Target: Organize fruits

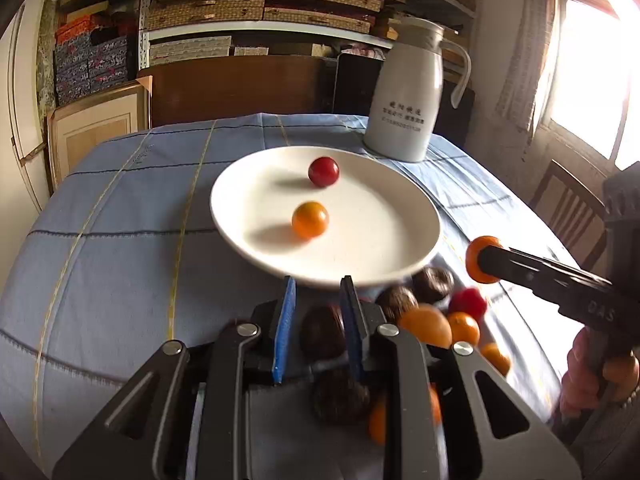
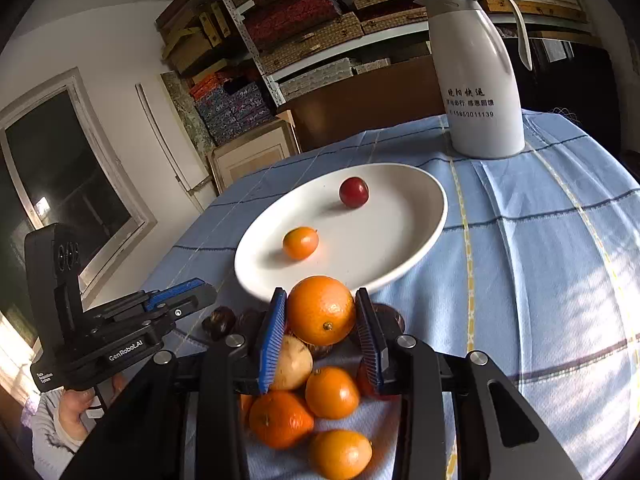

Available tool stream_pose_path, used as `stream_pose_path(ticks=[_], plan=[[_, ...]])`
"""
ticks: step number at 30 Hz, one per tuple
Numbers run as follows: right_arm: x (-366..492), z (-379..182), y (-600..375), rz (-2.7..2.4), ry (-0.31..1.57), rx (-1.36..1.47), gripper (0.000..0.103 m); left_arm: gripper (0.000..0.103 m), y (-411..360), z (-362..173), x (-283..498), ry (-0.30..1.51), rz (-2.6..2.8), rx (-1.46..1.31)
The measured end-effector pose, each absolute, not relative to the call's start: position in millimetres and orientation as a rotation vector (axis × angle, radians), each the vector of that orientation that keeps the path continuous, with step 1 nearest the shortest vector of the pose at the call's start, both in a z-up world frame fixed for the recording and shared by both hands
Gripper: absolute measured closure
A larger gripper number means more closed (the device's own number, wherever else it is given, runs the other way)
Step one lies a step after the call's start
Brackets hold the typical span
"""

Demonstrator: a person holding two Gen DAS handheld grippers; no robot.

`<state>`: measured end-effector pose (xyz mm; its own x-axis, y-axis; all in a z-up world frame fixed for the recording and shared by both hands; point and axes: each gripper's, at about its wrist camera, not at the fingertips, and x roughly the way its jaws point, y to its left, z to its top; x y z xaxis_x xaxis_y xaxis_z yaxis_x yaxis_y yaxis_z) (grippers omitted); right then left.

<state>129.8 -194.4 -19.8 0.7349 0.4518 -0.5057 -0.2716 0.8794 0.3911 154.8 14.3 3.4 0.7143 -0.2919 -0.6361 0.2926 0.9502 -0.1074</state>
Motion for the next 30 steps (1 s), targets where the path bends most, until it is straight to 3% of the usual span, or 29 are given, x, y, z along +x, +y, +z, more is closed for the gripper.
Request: stream_pose_path(ticks=[8, 10, 11, 12, 18, 23, 26, 30], plan=[[194.8, -16.8, -175.1, 0.384, 0.680, 0.290, 0.068, 0.080, 6.4, -7.9, 210.3, 0.748, -0.318, -0.041], [205.7, -20.3, -168.1, 0.381, 0.691, 0.272, 0.068, 0.073, 8.0, -13.0, 221.5, 0.761, -0.287, -0.031], [210.0, -22.7, -166.1, 0.377, 0.699, 0.268, 0.068, 0.058, 8.7, -15.3, 225.8, 0.768, -0.282, -0.032], [212.5, -26.3, -164.3, 0.378, 0.714, 0.261, 0.068, 0.052, 9.7, -17.6, 229.4, 0.770, -0.281, -0.038], [212.2, -31.0, -164.3, 0.385, 0.727, 0.257, 0.068, 0.052, 5.5, -19.0, 226.0, 0.774, -0.307, -0.012], [206.4, -25.2, -167.3, 0.398, 0.702, 0.272, 0.068, 0.051, 4.2, -5.1, 171.7, 0.721, -0.297, 0.155], [205.0, -24.2, -170.1, 0.406, 0.700, 0.291, 0.068, 0.041, 20.3, -16.9, 152.4, 0.740, -0.259, 0.170], [202.1, -23.5, -171.2, 0.412, 0.699, 0.300, 0.068, 0.041, 27.9, -45.4, 159.0, 0.833, -0.206, 0.200]])
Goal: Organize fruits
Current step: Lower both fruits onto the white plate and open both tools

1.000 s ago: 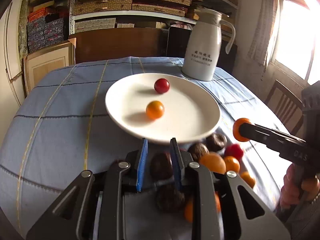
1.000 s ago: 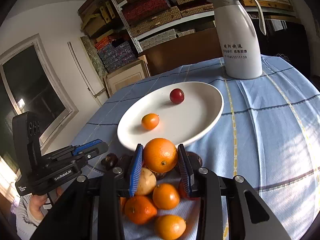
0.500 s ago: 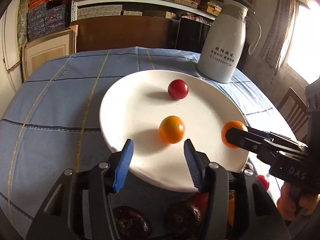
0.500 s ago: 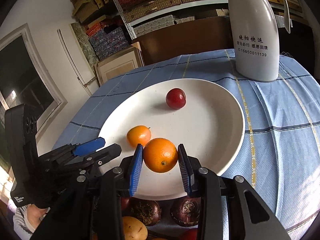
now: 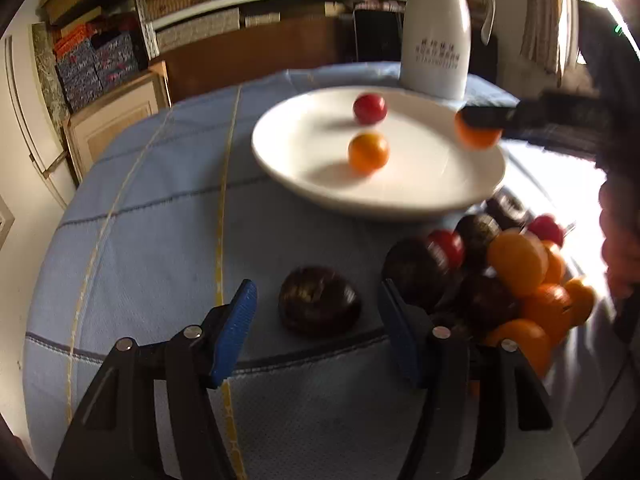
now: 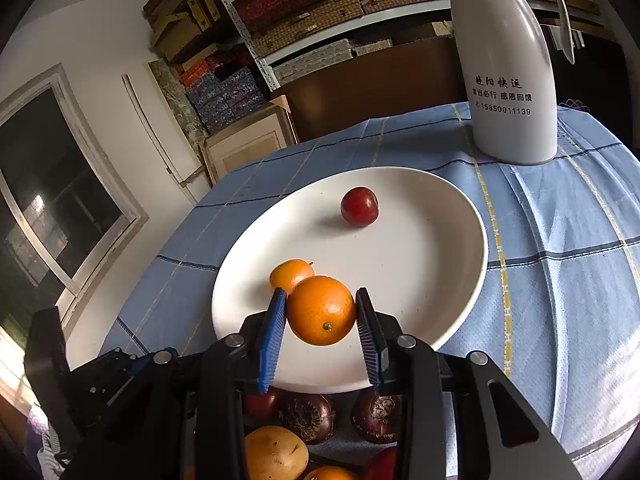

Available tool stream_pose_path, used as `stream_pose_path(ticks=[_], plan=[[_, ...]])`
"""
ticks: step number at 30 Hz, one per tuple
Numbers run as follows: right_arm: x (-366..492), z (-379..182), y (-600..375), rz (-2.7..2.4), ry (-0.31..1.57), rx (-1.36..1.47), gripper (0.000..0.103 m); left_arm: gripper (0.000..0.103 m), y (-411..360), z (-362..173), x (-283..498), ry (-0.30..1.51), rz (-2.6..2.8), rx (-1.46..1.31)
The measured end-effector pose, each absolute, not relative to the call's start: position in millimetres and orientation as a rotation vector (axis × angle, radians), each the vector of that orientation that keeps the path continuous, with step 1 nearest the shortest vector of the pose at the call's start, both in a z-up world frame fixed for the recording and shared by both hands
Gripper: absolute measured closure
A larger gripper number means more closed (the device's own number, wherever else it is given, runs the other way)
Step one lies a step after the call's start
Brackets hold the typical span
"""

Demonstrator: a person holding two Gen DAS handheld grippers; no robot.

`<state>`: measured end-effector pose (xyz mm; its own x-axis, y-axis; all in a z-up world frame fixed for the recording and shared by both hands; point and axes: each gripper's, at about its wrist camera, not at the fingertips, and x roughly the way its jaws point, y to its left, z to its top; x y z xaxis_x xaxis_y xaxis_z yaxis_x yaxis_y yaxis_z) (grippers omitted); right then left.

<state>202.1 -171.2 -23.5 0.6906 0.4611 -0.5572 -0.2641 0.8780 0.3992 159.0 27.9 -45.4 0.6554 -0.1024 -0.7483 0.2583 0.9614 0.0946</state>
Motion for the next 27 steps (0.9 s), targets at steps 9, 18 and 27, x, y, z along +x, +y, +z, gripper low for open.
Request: stream_pose_path(ticks=[9, 18, 27], plan=[[198.6, -20.8, -181.4, 0.412, 0.687, 0.341, 0.068, 0.059, 44.7, -46.9, 173.5, 0.855, -0.246, 0.076], [211.6, -27.5, -186.9, 0.358, 0.699, 0.339, 0.068, 0.058, 7.7, 13.7, 210.9, 0.730, -0.265, 0.021], [215.4, -31.3, -191.6, 0.337, 0.696, 0.352, 0.063, 0.005, 0.9, -12.9, 232.4, 0.718, -0.202, -0.001]])
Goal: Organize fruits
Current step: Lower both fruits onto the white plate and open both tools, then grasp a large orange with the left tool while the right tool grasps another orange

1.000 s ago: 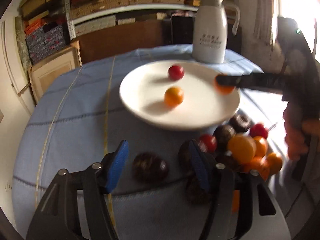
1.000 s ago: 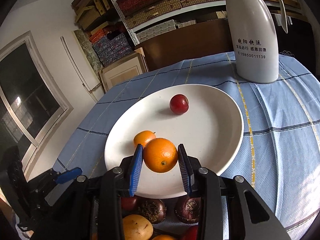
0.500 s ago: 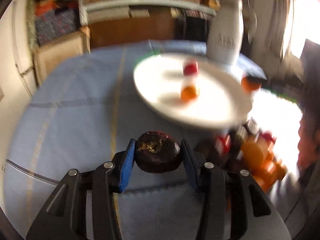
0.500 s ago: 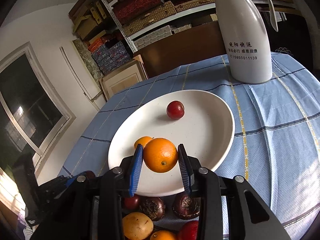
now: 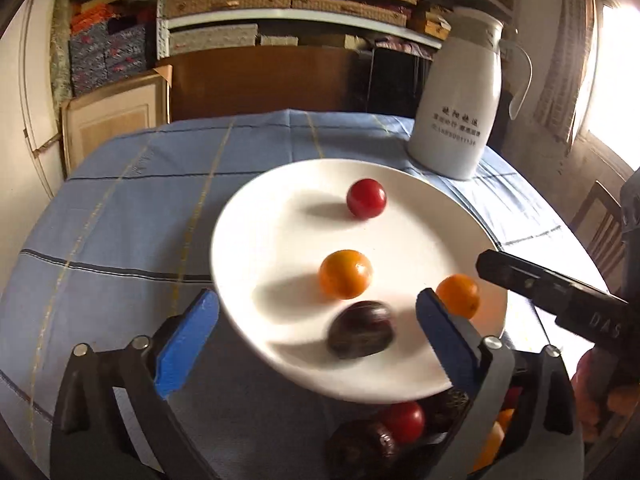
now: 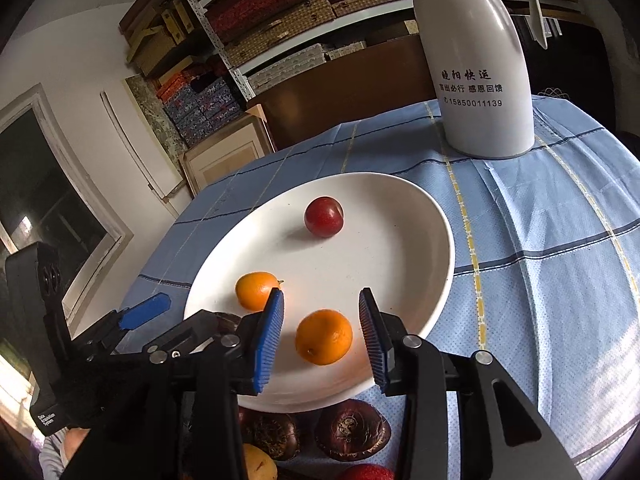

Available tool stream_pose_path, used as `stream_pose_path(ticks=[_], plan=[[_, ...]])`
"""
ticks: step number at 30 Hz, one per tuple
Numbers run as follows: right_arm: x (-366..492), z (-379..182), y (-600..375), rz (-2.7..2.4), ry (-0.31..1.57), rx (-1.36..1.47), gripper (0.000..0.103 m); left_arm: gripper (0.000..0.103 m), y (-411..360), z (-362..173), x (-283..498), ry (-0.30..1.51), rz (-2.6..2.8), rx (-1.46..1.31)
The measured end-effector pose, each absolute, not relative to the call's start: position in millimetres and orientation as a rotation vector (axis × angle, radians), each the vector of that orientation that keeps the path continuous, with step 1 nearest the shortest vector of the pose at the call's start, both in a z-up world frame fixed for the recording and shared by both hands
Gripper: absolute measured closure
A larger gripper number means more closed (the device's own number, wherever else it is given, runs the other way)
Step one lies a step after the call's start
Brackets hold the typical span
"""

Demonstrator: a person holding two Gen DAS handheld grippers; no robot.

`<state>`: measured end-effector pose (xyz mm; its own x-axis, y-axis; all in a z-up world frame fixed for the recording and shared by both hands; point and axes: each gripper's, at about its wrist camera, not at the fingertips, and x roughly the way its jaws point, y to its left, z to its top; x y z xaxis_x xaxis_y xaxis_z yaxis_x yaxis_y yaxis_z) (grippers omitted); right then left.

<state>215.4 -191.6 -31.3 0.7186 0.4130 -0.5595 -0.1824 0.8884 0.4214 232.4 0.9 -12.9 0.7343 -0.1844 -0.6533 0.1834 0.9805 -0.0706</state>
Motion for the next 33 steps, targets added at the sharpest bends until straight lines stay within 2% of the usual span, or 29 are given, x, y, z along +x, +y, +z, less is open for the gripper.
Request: stream_pose_path(ticks=[1, 2, 4, 7, 13, 24, 25, 29, 33], plan=[[213.0, -30.3, -193.1, 0.332, 0.686, 0.353, 0.058, 0.005, 3.5, -13.0, 230.5, 0.714, -0.197, 0.000], [210.3, -29.4, -194.5, 0.322, 0.675, 0.351, 0.047, 0.005, 6.8, -14.1, 227.7, 0.712, -0.177, 0.008], [202.7, -29.1, -198.2, 0.295, 0.661, 0.346, 0.037, 0.005, 13.2, -16.1, 221.1, 0.707, -0.135, 0.025], [189.8, -29.5, -203.6, 0.297, 0.667, 0.353, 0.037, 0.005, 21.4, -19.3, 207.5, 0.718, -0.066, 0.050], [146.5, -24.5, -220.3, 0.264, 0.604, 0.375, 0.026, 0.005, 23.2, -19.9, 160.2, 0.686, 0.053, 0.179], [63.3, -50.0, -215.0, 0.360, 0.676, 0.342, 0.026, 0.005, 33.0, -24.6, 90.1, 0.711, -0.045, 0.091], [59.2, -49.4, -215.2, 0.374, 0.677, 0.349, 0.028, 0.005, 29.7, -25.3, 84.8, 0.709, -0.049, 0.104], [55.1, -58.6, -215.4, 0.382, 0.750, 0.368, 0.059, 0.005, 22.6, -25.5, 63.6, 0.705, -0.106, 0.116], [51.7, -62.7, -202.8, 0.402, 0.796, 0.332, 0.059, 0.005, 29.0, -27.9, 65.2, 0.737, -0.114, 0.062]])
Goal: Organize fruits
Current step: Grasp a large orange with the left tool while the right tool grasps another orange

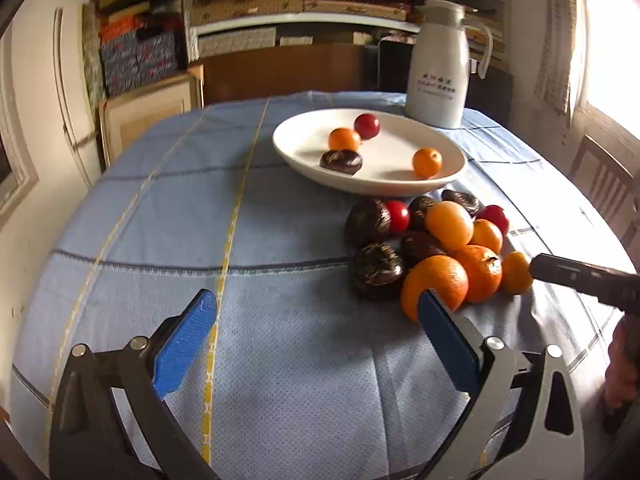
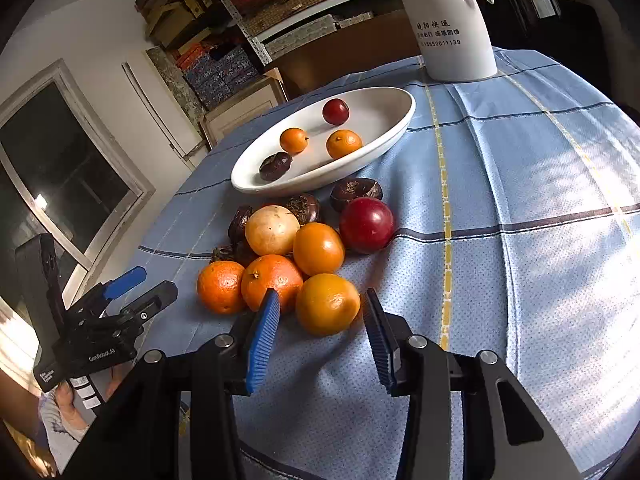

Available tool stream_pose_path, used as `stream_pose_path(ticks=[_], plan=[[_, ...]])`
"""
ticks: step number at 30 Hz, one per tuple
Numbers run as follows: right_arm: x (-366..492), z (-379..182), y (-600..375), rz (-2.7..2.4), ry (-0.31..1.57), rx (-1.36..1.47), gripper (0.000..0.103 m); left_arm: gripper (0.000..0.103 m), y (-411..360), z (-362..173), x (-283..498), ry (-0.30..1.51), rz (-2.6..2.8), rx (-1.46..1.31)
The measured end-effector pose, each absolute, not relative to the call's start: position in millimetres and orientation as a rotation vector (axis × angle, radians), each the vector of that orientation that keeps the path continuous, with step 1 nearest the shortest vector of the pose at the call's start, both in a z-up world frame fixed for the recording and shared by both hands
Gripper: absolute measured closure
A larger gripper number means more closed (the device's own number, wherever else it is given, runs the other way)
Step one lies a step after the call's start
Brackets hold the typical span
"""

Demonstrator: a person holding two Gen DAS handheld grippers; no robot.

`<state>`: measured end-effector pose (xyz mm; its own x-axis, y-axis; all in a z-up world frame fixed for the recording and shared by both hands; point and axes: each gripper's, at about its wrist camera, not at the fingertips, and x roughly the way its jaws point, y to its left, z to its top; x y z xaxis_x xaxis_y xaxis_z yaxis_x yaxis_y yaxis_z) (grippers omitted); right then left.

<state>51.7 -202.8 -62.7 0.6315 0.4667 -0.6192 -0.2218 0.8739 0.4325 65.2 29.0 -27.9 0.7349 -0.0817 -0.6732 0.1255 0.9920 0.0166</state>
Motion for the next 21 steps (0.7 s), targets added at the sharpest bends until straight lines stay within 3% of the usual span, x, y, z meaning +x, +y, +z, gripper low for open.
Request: stream_pose_path(ticks=[11, 14, 21], plan=[[62.8, -74.5, -187.2, 0.409, 0.907, 0.282, 0.058, 0.005, 18.8, -31.2, 64.2, 0.752, -0.152, 0.091], [65.1, -77.3, -195.4, 0.422, 0.907, 0.344, 0.066, 0.005, 10.7, -30.1, 62.2, 0.744, -0.167, 0.123], [68.4, -81.2, -204.6, 0.448, 0.904, 0.431, 0.067, 0.005, -17.5, -29.9, 58.5, 0.717, -0.166, 0.261]])
